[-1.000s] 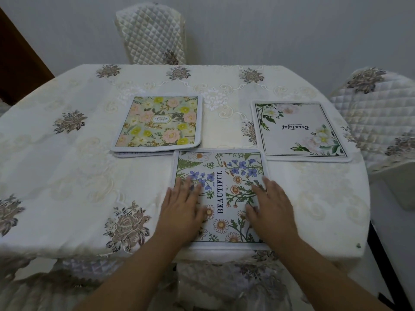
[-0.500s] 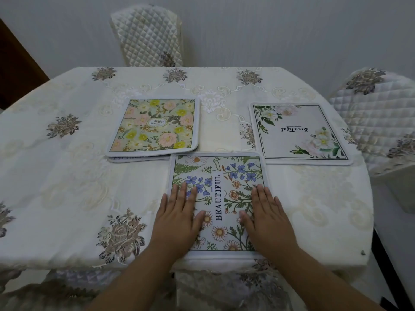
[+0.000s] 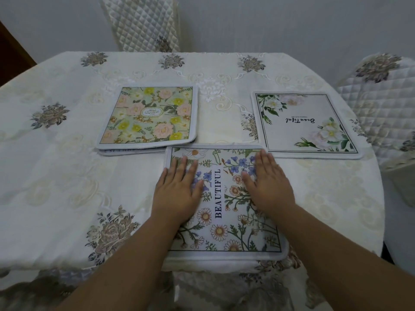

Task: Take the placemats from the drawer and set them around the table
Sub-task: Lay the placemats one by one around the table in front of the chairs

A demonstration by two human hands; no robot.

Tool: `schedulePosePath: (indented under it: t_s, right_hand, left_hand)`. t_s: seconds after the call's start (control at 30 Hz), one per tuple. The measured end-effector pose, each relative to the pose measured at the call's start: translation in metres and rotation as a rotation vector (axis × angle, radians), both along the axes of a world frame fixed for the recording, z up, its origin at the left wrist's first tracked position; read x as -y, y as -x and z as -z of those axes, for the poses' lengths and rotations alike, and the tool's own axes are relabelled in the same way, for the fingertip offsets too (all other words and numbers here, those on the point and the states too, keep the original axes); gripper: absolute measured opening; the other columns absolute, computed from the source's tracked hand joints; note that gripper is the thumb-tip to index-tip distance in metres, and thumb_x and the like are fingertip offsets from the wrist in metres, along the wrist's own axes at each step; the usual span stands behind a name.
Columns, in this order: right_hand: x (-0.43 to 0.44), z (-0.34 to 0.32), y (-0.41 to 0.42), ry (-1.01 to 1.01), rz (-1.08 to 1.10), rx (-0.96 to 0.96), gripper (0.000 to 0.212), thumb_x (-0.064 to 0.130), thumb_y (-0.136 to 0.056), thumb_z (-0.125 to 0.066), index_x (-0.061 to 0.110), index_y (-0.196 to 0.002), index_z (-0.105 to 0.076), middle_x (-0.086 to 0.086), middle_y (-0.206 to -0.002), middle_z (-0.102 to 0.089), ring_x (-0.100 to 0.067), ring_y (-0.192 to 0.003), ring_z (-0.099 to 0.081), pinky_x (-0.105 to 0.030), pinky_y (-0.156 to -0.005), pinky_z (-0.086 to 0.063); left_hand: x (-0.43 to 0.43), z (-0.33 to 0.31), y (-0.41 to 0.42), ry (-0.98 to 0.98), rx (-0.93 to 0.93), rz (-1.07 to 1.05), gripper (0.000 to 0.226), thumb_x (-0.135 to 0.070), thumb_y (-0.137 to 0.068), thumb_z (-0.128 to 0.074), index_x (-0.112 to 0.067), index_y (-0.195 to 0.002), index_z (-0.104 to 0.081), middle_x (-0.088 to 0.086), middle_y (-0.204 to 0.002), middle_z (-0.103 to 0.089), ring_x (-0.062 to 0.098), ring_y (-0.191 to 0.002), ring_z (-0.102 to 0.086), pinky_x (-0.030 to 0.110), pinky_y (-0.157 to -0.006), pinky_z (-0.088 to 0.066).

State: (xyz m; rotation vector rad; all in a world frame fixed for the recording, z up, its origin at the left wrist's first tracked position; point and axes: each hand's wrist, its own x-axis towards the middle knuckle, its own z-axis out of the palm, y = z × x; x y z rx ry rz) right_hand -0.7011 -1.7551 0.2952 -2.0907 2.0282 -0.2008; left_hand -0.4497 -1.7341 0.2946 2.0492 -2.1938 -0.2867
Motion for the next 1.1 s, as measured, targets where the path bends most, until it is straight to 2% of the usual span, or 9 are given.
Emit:
schedulePosePath:
  t_s: [0.17, 0.3, 0.47, 0.57, 0.7, 0.8, 0.93, 1.1]
  right_hand:
    - [-0.003, -0.004, 0.000, -0.069, 0.030, 0.030, 0.082, 0.066, -0.093, -0.009, 0.014, -0.153, 0.010, -0.004, -0.161, 0.015, -0.014, -0.148, 0.013, -0.034, -0.121, 0.002]
    - [-0.007, -0.013, -0.014, -0.096, -0.006, 0.026, 0.089, 0.069, -0.092, -0.017, 0.011, -0.152, 0.011, -0.007, -0.161, 0.015, -0.019, -0.147, 0.016, -0.032, -0.117, 0.008]
    - [-0.009, -0.011, -0.017, -0.084, -0.035, 0.016, 0.090, 0.073, -0.090, -0.017, 0.014, -0.153, 0.009, -0.004, -0.162, 0.011, -0.017, -0.148, 0.014, -0.033, -0.119, 0.005]
    - [-0.008, -0.010, -0.016, -0.079, -0.027, -0.026, 0.090, 0.073, -0.090, -0.015, 0.013, -0.153, 0.008, -0.006, -0.162, 0.009, -0.018, -0.148, 0.012, -0.035, -0.120, 0.003]
    - [0.000, -0.012, -0.029, -0.022, -0.070, -0.053, 0.090, 0.071, -0.090, -0.015, 0.009, -0.154, -0.003, -0.009, -0.163, 0.001, -0.018, -0.149, 0.008, -0.035, -0.120, 0.004]
    - [0.007, -0.004, -0.033, -0.008, -0.098, -0.038, 0.089, 0.072, -0.090, -0.011, 0.012, -0.154, 0.002, -0.006, -0.163, 0.005, -0.015, -0.148, 0.011, -0.036, -0.121, 0.002]
    - [0.009, 0.003, -0.013, -0.006, -0.032, -0.010, 0.085, 0.071, -0.091, -0.007, 0.016, -0.154, 0.005, -0.001, -0.163, 0.005, -0.012, -0.148, 0.008, -0.034, -0.121, -0.001]
    - [-0.011, 0.000, 0.000, -0.080, 0.019, -0.007, 0.081, 0.066, -0.094, -0.008, 0.013, -0.153, 0.007, -0.006, -0.162, 0.007, -0.016, -0.149, 0.009, -0.035, -0.121, 0.000]
  left_hand:
    - [-0.012, 0.000, -0.021, -0.005, -0.038, -0.061, 0.070, -0.062, -0.097, -0.010, -0.030, -0.157, 0.004, -0.006, -0.165, 0.006, 0.016, -0.152, 0.011, 0.040, -0.124, -0.002]
    - [-0.016, 0.000, -0.030, -0.040, -0.007, -0.103, 0.076, -0.064, -0.096, -0.006, -0.021, -0.157, 0.007, -0.001, -0.166, 0.009, 0.019, -0.152, 0.011, 0.039, -0.124, -0.001]
    - [-0.019, -0.002, -0.040, -0.077, -0.007, -0.087, 0.077, -0.062, -0.097, -0.007, -0.016, -0.157, 0.007, 0.003, -0.165, 0.011, 0.020, -0.152, 0.012, 0.039, -0.124, 0.001]
    - [-0.018, -0.005, -0.036, -0.050, 0.002, -0.089, 0.074, -0.058, -0.096, -0.005, -0.018, -0.158, 0.004, 0.005, -0.165, 0.009, 0.022, -0.152, 0.012, 0.041, -0.124, 0.001]
    - [-0.022, -0.006, -0.022, -0.007, 0.037, 0.024, 0.059, -0.053, -0.099, -0.007, -0.040, -0.155, 0.008, -0.005, -0.165, 0.012, 0.018, -0.149, 0.022, 0.043, -0.123, 0.008]
    - [-0.021, -0.004, -0.021, 0.008, 0.027, 0.044, 0.058, -0.058, -0.098, -0.006, -0.046, -0.152, 0.010, -0.012, -0.164, 0.012, 0.013, -0.149, 0.022, 0.041, -0.123, 0.006]
    - [-0.024, 0.000, -0.027, -0.012, 0.006, 0.013, 0.060, -0.061, -0.098, -0.008, -0.044, -0.154, 0.007, -0.011, -0.164, 0.010, 0.013, -0.150, 0.019, 0.042, -0.124, 0.002]
    - [-0.034, -0.003, -0.033, -0.087, -0.016, -0.068, 0.069, -0.062, -0.098, -0.009, -0.029, -0.157, 0.007, -0.004, -0.164, 0.014, 0.014, -0.150, 0.018, 0.041, -0.124, 0.002]
